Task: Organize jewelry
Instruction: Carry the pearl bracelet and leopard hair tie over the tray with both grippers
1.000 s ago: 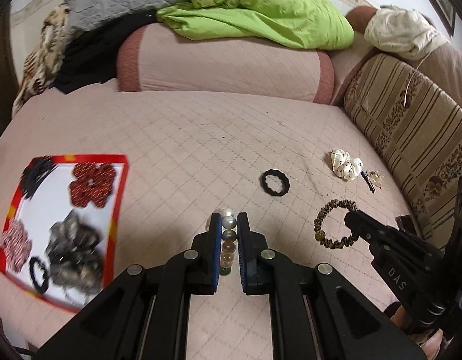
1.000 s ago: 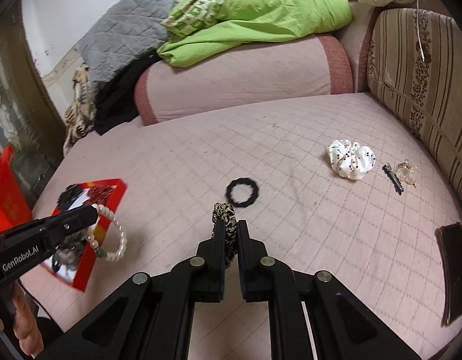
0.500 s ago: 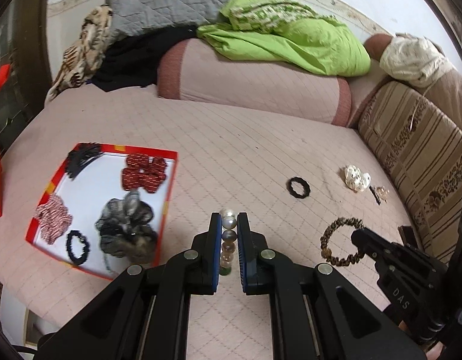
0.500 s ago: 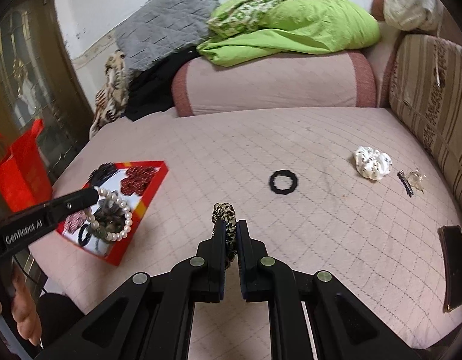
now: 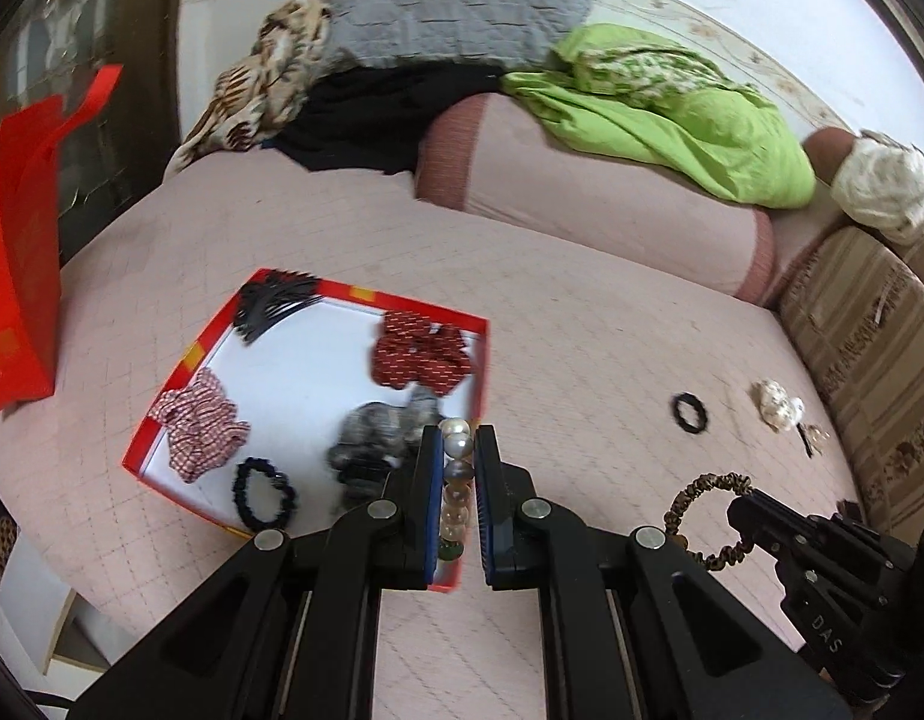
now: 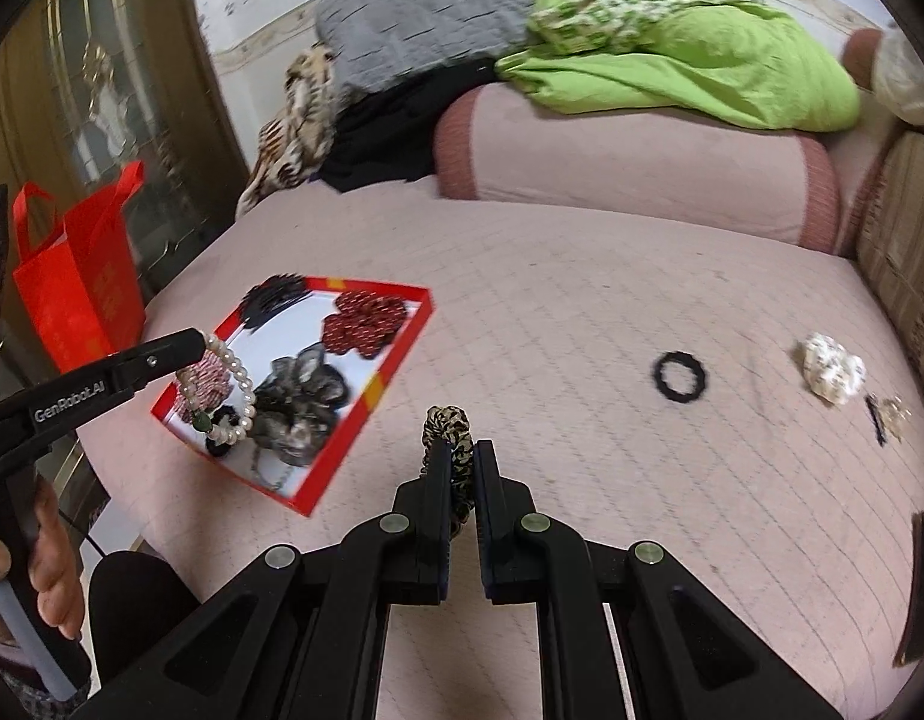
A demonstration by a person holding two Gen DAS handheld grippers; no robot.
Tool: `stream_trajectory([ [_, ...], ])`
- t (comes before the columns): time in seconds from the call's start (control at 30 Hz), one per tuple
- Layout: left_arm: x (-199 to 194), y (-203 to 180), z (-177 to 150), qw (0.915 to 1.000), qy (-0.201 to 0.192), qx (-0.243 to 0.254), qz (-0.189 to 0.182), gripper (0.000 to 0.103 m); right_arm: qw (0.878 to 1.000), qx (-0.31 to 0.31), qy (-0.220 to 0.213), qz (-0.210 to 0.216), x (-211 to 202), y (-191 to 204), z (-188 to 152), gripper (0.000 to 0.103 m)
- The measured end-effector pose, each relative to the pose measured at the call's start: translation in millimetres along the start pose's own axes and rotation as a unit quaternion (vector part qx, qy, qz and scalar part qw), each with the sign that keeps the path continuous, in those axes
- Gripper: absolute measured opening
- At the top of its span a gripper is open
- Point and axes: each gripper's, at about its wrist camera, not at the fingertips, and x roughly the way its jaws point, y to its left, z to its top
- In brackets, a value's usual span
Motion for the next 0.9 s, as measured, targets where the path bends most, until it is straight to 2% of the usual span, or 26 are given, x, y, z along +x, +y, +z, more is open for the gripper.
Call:
stream_trajectory([
  [0.3, 36, 61, 25, 0.9988, 0.021, -0.044, -0.01, 0.01, 0.999, -0.035, 0.024, 0.028, 53, 50, 35, 0.008],
  [0.53, 77, 107, 52, 0.9975, 0.037, -0.06, 0.002, 0.01, 0.997, -0.03, 0.04, 0.057, 105, 83, 67, 0.008],
  [0.77, 116, 138, 62, 0.9938, 0.048, -0.1, -0.006, 0.01, 0.993, -0.033, 0.068, 0.087, 163, 114, 94, 0.008],
  [0.9, 134, 149, 60, 0.9924, 0.051, -0.111, 0.005, 0.01, 0.991, -0.035, 0.085, 0.098, 194, 126, 105, 0.008],
])
